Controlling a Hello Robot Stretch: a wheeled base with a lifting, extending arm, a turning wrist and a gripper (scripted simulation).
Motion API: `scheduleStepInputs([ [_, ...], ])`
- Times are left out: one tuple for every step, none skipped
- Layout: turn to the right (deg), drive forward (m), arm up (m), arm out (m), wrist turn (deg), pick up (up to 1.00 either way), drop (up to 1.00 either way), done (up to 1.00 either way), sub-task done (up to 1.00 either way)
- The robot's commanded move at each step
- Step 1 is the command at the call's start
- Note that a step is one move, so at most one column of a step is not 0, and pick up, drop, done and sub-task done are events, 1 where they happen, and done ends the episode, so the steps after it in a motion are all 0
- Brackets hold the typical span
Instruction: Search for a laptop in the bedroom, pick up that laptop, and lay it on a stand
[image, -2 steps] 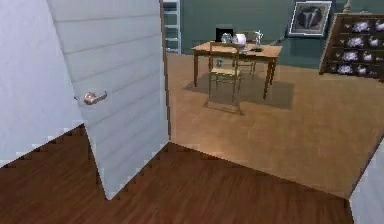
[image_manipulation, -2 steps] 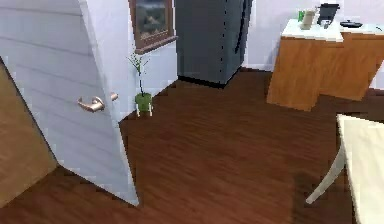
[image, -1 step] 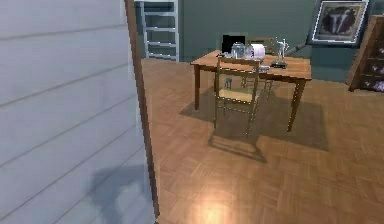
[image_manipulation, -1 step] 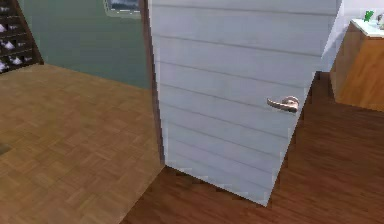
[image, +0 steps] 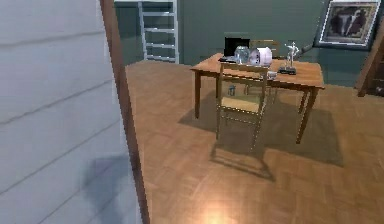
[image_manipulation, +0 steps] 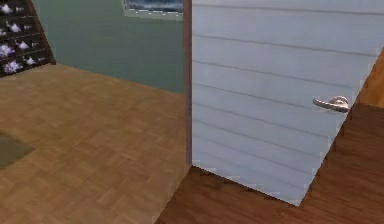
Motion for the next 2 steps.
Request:
scheduleStepInputs([
  [6.0,0.0,0.0,0.0,0.0,0.0,0.0,0.0,0.0],
  [0.0,1.0,0.0,0.0,0.0,0.0,0.0,0.0,0.0],
])
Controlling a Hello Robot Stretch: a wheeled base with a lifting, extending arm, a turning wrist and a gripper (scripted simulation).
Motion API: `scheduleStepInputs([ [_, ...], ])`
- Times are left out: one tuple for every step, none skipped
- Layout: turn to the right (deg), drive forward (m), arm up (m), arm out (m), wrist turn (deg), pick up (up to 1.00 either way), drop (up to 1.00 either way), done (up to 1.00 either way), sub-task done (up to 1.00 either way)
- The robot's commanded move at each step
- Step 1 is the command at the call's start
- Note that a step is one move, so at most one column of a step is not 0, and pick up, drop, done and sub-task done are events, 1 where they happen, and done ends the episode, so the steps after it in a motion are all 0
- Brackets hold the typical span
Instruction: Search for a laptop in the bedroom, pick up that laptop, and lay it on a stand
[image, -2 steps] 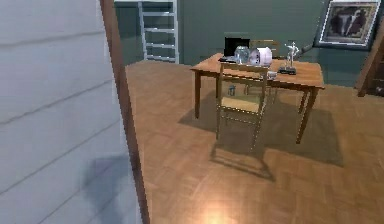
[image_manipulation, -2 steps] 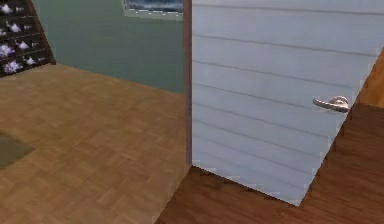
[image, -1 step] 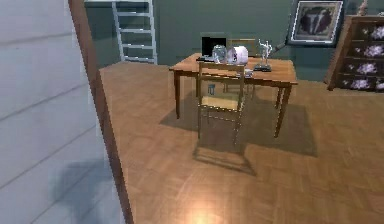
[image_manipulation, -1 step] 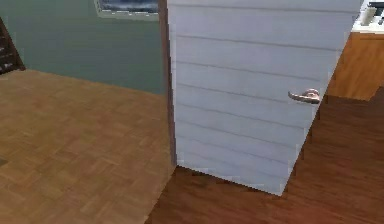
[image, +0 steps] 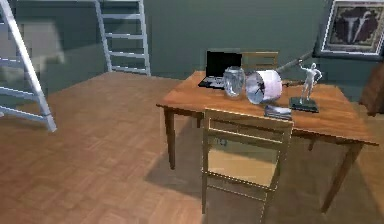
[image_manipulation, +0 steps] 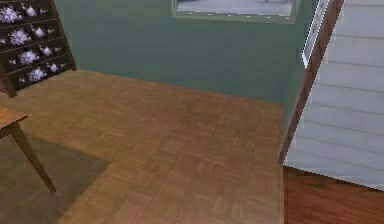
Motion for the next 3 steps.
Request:
scheduleStepInputs([
  [3.0,0.0,0.0,0.0,0.0,0.0,0.0,0.0,0.0],
  [0.0,0.1,0.0,0.0,0.0,0.0,0.0,0.0,0.0],
  [-18.0,0.0,0.0,0.0,0.0,0.0,0.0,0.0,0.0],
])
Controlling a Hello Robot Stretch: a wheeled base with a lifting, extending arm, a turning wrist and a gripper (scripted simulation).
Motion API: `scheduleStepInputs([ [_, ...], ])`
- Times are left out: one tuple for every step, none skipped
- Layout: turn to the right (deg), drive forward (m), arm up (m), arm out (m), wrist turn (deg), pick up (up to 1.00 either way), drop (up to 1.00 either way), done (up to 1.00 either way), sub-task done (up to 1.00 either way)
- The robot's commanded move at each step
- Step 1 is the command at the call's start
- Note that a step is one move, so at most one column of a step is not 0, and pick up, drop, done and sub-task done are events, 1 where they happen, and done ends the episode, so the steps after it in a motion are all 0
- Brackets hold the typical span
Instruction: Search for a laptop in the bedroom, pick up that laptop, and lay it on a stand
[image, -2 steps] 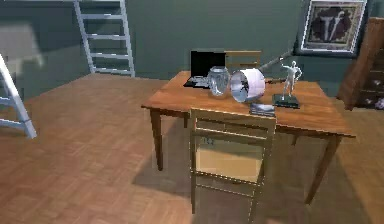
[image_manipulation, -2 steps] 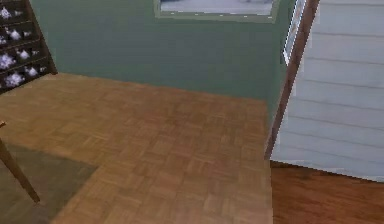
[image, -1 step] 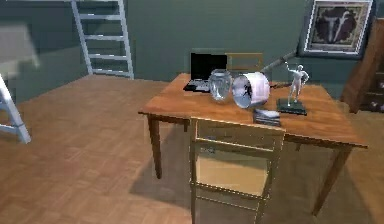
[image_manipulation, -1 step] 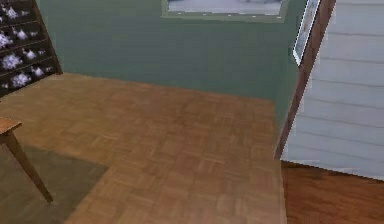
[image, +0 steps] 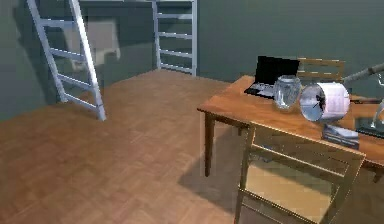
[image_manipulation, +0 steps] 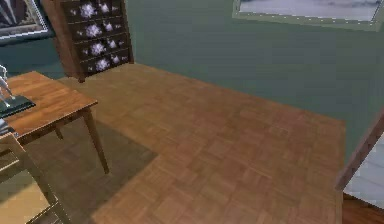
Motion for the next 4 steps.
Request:
scheduleStepInputs([
  [0.0,0.65,0.0,0.0,0.0,0.0,0.0,0.0,0.0],
  [-45.0,0.0,0.0,0.0,0.0,0.0,0.0,0.0,0.0],
  [-3.0,0.0,0.0,0.0,0.0,0.0,0.0,0.0,0.0],
  [-45.0,0.0,0.0,0.0,0.0,0.0,0.0,0.0,0.0],
])
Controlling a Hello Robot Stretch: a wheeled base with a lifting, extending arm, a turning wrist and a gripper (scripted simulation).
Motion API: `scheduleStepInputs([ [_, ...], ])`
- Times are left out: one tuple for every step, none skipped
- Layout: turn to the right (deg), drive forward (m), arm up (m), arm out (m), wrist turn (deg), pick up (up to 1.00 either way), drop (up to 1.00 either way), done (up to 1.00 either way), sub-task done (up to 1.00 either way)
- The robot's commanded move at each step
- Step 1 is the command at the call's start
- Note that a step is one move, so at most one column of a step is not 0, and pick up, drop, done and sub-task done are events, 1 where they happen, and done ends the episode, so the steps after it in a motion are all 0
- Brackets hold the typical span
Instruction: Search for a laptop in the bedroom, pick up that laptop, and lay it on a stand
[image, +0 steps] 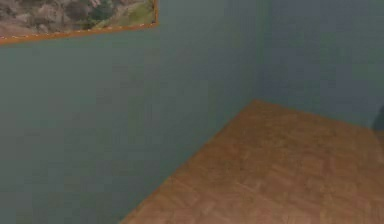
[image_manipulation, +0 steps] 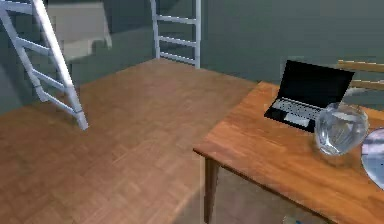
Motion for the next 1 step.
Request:
scheduleStepInputs([
  [-45.0,0.0,0.0,0.0,0.0,0.0,0.0,0.0,0.0],
])
